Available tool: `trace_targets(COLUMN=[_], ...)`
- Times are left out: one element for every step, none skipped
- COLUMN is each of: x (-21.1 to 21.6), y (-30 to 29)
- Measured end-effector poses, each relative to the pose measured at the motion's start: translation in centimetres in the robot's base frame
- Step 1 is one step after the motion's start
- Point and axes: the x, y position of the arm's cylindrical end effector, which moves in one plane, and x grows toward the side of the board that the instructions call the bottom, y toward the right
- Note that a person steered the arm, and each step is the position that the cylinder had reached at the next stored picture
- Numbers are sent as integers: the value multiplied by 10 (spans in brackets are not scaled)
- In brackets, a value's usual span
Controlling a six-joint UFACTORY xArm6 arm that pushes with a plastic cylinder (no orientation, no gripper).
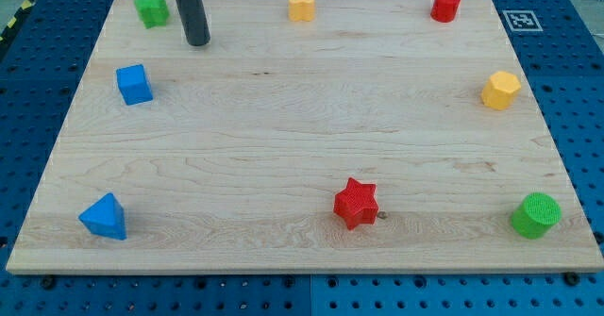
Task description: Slide the green star diagonal to the blue cube
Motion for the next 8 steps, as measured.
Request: trace_targets(x=[0,0,-2,-32,-43,-52,-69,-74], y=[-42,-76,-83,-102,-107,-101,-69,-35])
